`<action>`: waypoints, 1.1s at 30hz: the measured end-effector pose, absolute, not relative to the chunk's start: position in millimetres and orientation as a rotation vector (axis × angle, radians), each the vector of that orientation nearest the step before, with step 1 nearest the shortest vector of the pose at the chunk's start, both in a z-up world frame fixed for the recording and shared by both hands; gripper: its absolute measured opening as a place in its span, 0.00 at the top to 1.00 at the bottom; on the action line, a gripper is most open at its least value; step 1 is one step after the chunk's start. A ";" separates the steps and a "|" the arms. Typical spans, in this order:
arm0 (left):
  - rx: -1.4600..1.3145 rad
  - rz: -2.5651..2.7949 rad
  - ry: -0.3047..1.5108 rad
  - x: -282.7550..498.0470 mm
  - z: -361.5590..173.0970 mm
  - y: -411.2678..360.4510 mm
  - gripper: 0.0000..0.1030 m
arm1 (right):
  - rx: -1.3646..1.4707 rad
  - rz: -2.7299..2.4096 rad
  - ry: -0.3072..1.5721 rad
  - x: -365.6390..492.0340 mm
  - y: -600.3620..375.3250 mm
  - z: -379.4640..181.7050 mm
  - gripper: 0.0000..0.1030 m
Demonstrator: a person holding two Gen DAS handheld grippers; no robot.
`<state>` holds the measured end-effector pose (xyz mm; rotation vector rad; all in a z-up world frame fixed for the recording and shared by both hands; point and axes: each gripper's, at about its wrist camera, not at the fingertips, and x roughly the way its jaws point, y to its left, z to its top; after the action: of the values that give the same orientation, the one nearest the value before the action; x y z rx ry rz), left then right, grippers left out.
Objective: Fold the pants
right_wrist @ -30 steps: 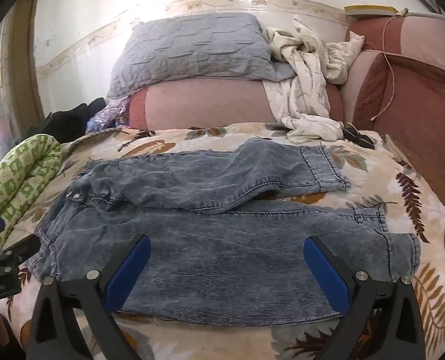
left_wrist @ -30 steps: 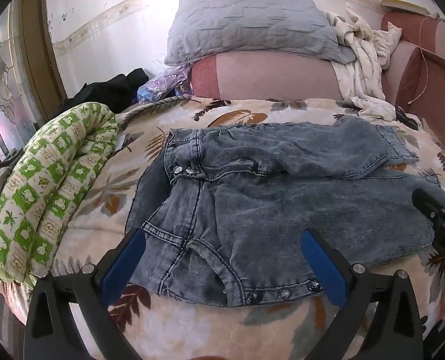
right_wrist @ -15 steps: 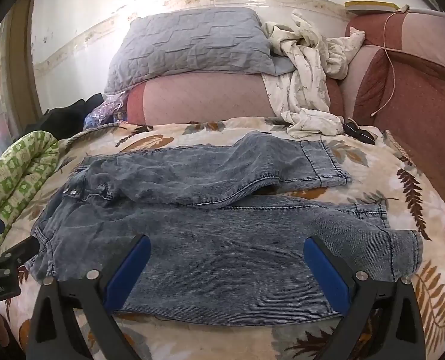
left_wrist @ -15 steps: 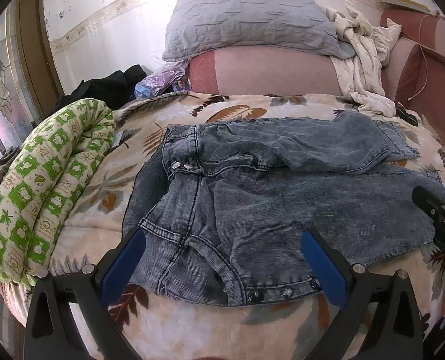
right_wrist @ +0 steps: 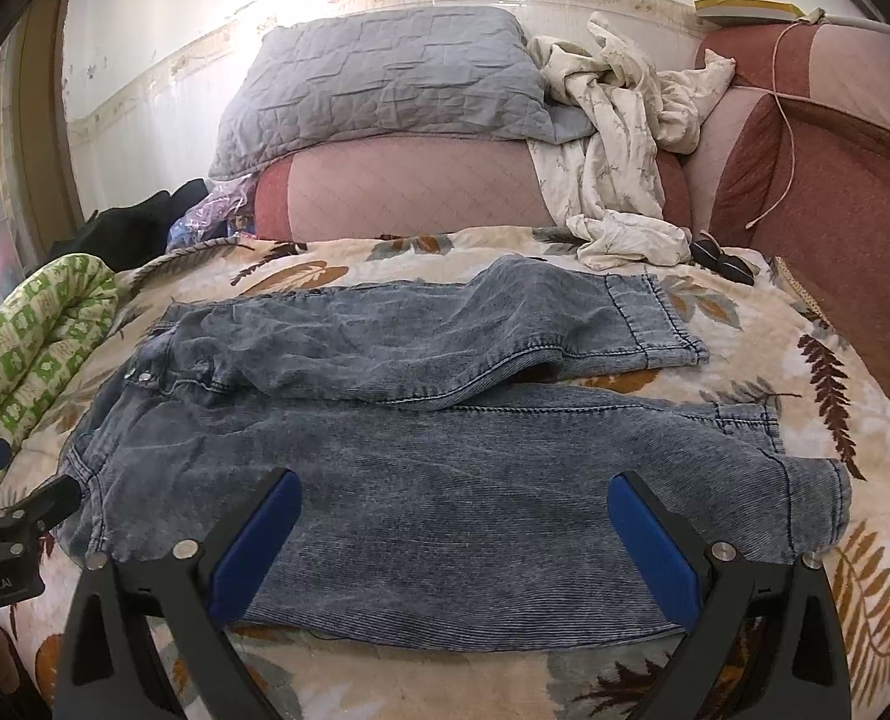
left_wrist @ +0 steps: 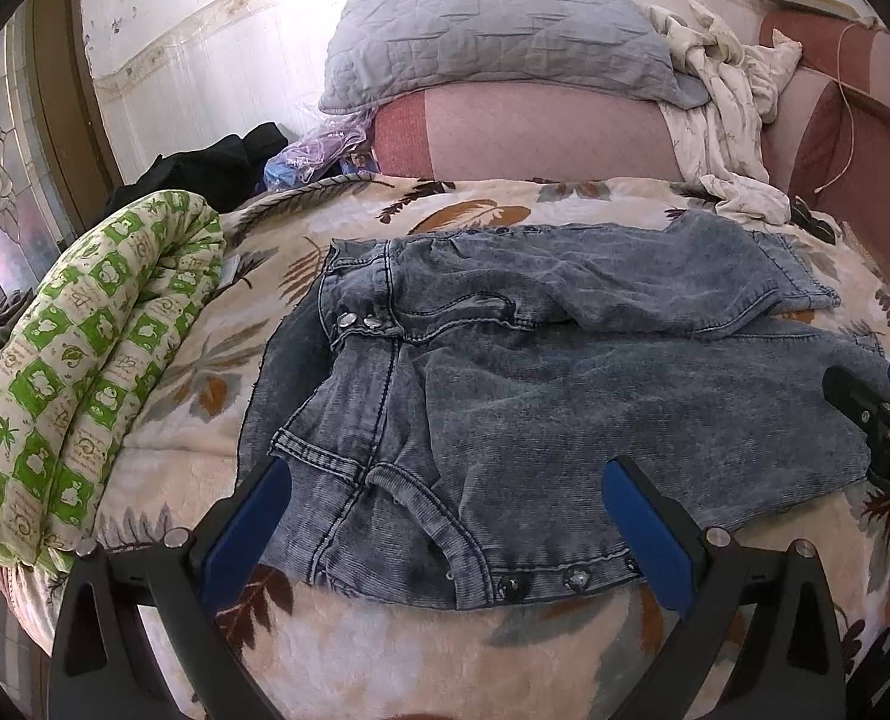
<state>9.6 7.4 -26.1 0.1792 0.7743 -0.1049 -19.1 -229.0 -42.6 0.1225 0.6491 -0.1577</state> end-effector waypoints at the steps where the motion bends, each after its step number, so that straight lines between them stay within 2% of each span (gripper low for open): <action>1: 0.178 -0.105 0.776 9.8 -26.2 7.4 0.00 | 0.123 -0.157 0.649 -19.0 -229.2 -42.6 0.00; 33: 0.186 -0.115 0.797 10.1 -33.0 6.9 0.00 | 0.123 -0.156 0.654 -18.5 -228.7 -45.0 0.00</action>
<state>10.1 6.9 -33.0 0.1860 0.7968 -0.1151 -18.5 -228.7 -45.0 0.1235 0.6541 -0.1561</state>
